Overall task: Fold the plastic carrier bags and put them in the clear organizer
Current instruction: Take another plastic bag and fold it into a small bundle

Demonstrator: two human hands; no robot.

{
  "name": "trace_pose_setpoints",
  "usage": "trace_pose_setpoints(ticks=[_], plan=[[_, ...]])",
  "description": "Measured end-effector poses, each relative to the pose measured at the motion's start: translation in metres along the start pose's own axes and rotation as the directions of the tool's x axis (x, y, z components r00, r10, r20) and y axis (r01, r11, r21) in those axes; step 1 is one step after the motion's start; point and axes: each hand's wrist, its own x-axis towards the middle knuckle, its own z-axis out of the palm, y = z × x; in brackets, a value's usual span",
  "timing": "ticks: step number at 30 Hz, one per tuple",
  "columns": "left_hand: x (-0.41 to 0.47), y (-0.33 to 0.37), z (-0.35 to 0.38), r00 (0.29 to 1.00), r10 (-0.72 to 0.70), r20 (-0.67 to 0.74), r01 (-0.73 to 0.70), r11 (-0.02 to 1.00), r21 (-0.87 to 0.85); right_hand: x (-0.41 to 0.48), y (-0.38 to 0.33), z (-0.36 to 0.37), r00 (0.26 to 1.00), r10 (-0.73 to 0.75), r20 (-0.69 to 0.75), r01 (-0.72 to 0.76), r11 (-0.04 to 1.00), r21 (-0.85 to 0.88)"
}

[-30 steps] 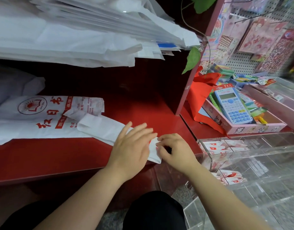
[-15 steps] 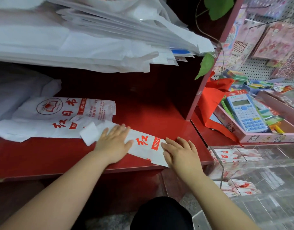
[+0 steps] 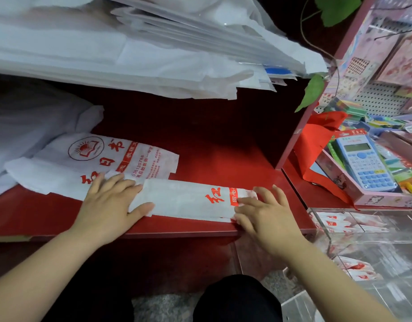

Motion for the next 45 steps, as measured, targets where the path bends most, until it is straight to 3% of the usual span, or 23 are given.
trace_pose_setpoints(ticks=[2,5,8,12,14,16,17,19,21,25,28,30,32,34,38,42,45], plan=[[-0.014,-0.005,-0.003,0.998,0.069,0.013,-0.069,0.998,0.014,0.017,-0.002,-0.010,0.982,0.045,0.183,-0.040,0.999,-0.033],[-0.035,-0.003,-0.007,0.989,0.142,0.037,-0.141,0.989,-0.037,0.045,0.007,-0.004,0.939,0.127,0.321,-0.095,0.989,-0.114],[-0.050,0.001,-0.003,0.974,0.226,0.027,-0.223,0.971,-0.090,0.077,0.006,0.003,0.913,0.183,0.364,-0.122,0.975,-0.186],[-0.053,0.015,-0.002,0.975,0.186,0.121,-0.168,0.975,-0.143,0.101,0.006,0.014,0.911,0.251,0.328,-0.179,0.956,-0.233],[-0.048,0.019,0.000,0.975,0.161,0.151,-0.140,0.980,-0.143,0.096,-0.001,0.014,0.969,0.210,0.133,-0.203,0.977,-0.061],[-0.042,0.024,0.000,0.971,0.151,0.184,-0.122,0.979,-0.165,0.080,-0.015,0.013,0.992,0.111,-0.060,-0.092,0.962,0.258],[-0.039,0.025,0.001,0.972,0.143,0.187,-0.112,0.979,-0.168,0.071,-0.025,0.013,0.996,0.046,-0.076,-0.013,0.925,0.381],[-0.035,0.028,-0.002,0.980,0.138,0.146,-0.109,0.976,-0.188,0.055,-0.041,0.013,0.996,-0.072,0.048,0.041,0.880,0.474],[-0.030,0.027,0.000,0.990,0.122,0.065,-0.093,0.935,-0.342,0.046,-0.045,0.018,0.981,-0.116,0.155,0.033,0.888,0.458],[-0.024,0.011,-0.007,0.989,-0.086,0.119,0.138,0.826,-0.546,0.044,-0.040,0.017,0.989,-0.033,0.143,-0.041,0.874,0.485],[-0.015,-0.004,-0.014,0.979,-0.124,0.160,0.183,0.882,-0.434,0.037,-0.027,0.018,0.985,-0.042,0.168,-0.047,0.867,0.496],[-0.009,-0.008,-0.010,0.981,-0.073,0.181,0.130,0.936,-0.328,0.028,-0.019,0.015,0.979,-0.059,0.197,-0.053,0.852,0.521],[-0.003,-0.003,-0.010,0.988,0.012,0.153,0.040,0.943,-0.331,0.016,-0.012,0.014,0.976,-0.076,0.205,-0.050,0.834,0.549],[-0.004,0.013,-0.010,0.980,0.177,0.096,-0.139,0.939,-0.315,0.003,-0.009,0.014,0.976,-0.115,0.185,-0.015,0.811,0.585],[-0.014,0.050,0.004,0.833,0.549,-0.069,-0.551,0.809,-0.206,-0.021,-0.009,0.013,0.970,-0.186,0.153,0.038,0.745,0.666],[-0.005,0.058,0.015,0.790,0.607,-0.083,-0.611,0.768,-0.191,-0.037,-0.003,0.017,0.957,-0.254,0.143,0.107,0.762,0.638],[0.003,0.061,0.014,0.800,0.573,-0.179,-0.600,0.771,-0.214,-0.041,0.003,0.033,0.959,-0.283,-0.018,0.263,0.865,0.427]])
